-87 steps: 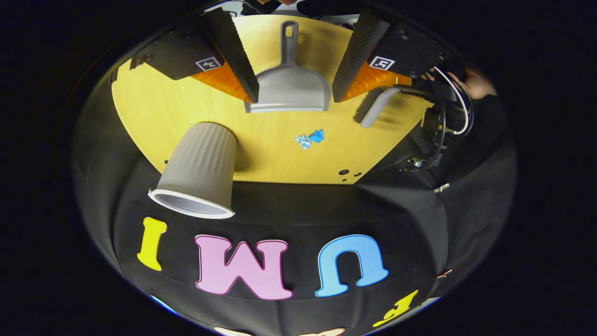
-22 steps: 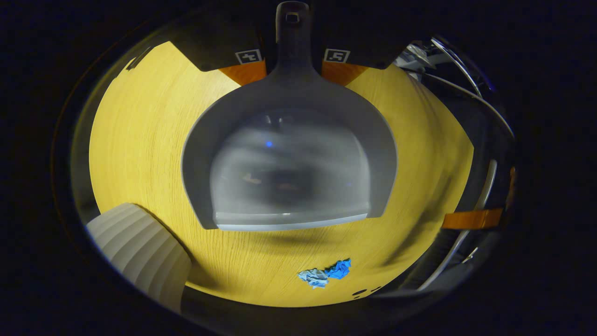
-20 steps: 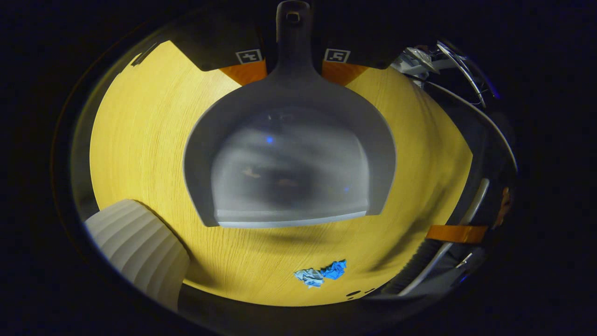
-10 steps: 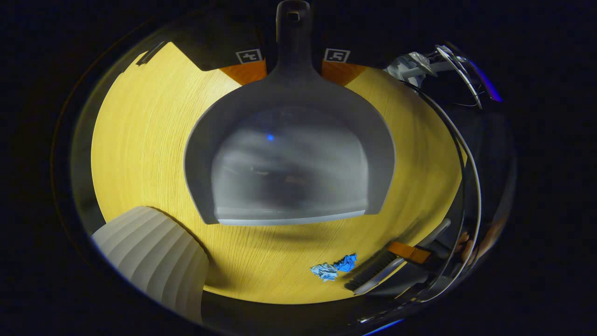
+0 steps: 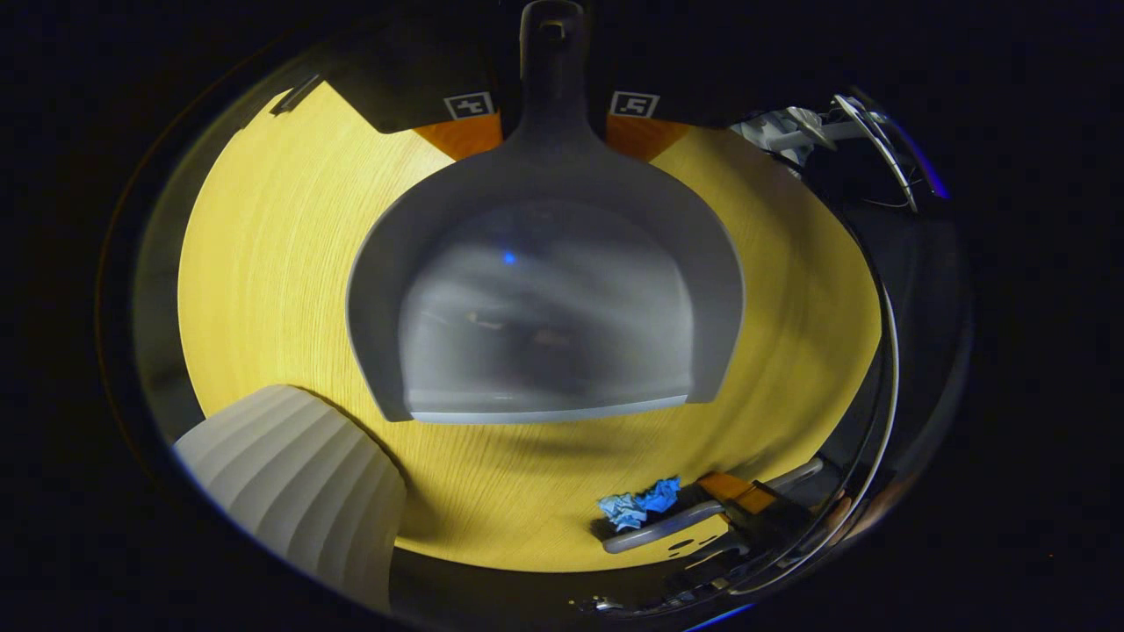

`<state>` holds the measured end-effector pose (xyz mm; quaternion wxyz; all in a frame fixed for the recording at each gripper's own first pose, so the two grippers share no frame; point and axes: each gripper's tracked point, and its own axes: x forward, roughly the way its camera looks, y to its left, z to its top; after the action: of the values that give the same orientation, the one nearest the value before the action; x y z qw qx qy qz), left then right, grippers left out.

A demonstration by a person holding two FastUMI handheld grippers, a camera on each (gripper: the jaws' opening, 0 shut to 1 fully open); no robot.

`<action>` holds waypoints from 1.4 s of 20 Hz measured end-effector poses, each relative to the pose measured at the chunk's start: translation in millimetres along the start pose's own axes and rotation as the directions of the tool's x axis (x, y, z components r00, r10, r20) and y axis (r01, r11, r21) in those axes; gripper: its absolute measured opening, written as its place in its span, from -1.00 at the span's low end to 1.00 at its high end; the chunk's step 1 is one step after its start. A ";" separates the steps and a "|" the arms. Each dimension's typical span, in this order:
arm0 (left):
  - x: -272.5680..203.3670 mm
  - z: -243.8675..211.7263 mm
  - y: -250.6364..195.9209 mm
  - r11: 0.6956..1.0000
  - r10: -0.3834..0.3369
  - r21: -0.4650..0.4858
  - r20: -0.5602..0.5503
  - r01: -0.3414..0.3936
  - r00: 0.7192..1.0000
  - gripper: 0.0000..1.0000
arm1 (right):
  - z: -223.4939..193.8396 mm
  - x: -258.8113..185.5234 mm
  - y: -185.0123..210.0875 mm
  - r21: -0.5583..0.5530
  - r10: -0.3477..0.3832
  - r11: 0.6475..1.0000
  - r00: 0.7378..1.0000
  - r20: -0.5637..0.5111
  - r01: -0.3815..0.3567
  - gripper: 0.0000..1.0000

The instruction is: Pick up the small broom and dustpan from the desktop, sweep the trash into the dustpan with the broom, and then empty the trash into the garbage bin.

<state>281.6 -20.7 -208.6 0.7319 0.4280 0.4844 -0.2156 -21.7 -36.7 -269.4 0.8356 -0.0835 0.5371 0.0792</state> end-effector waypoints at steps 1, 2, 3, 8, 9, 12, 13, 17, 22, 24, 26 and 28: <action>-4.3 5.7 -8.5 0.999 -0.010 0.036 0.011 0.010 1.000 -0.50 | 1.5 -0.5 0.9 -0.003 0.001 1.000 1.000 0.002 -0.001 -0.34; -5.7 9.9 -16.9 0.998 -0.032 0.057 0.022 0.031 0.999 -0.48 | 1.6 0.3 0.2 -0.006 -0.004 1.000 1.000 0.010 0.004 -0.34; -7.2 11.0 -27.8 0.996 -0.049 0.072 0.025 0.047 0.999 -0.52 | -1.9 -0.4 0.0 -0.018 -0.011 1.000 1.000 0.014 0.011 -0.34; -25.8 16.7 -93.1 0.982 -0.167 0.088 0.015 0.165 0.986 -0.52 | -9.2 9.4 -1.5 -0.060 -0.011 0.998 1.000 -0.010 0.010 -0.34; -23.9 11.5 -93.7 0.979 -0.175 0.110 0.026 0.171 0.984 -0.52 | -7.2 9.2 -0.8 -0.051 -0.015 0.999 1.000 -0.003 0.014 -0.34; -32.7 -2.2 -126.9 0.963 -0.241 0.129 0.007 0.238 0.970 -0.52 | -10.4 12.9 -1.3 -0.022 -0.016 1.000 1.000 0.009 0.016 -0.34; -36.2 -4.3 -137.3 0.956 -0.270 0.118 0.009 0.267 0.963 -0.47 | -11.1 12.7 -0.8 -0.013 -0.015 1.000 1.000 0.012 0.016 -0.34; -55.4 -4.1 -176.3 0.917 -0.392 0.103 0.040 0.386 0.919 -0.52 | -16.5 10.7 -2.2 0.011 -0.016 1.000 1.000 0.024 0.016 -0.34; -78.1 -11.9 -185.9 0.899 -0.436 0.058 0.071 0.433 0.897 -0.52 | -20.9 7.3 -13.3 0.043 -0.014 0.999 0.999 0.049 0.012 -0.34; -97.8 -12.7 -186.9 0.896 -0.441 0.001 0.103 0.444 0.891 -0.52 | -20.5 2.4 -19.8 0.061 -0.008 0.998 0.998 0.065 0.004 -0.34; -109.1 -23.6 -185.3 0.904 -0.410 -0.071 0.140 0.423 0.901 -0.52 | -19.1 -5.4 -24.9 0.060 0.007 0.998 0.997 0.082 -0.012 -0.34; -118.2 -29.3 -189.6 0.896 -0.375 -0.173 0.202 0.410 0.905 -0.52 | -16.7 -15.2 -29.6 0.066 0.043 0.997 0.994 0.097 -0.049 -0.34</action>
<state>76.0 -110.4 -186.9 0.7516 0.2219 0.5193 -0.3410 -36.2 -69.9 -260.7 0.8608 -0.0385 0.5005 0.0839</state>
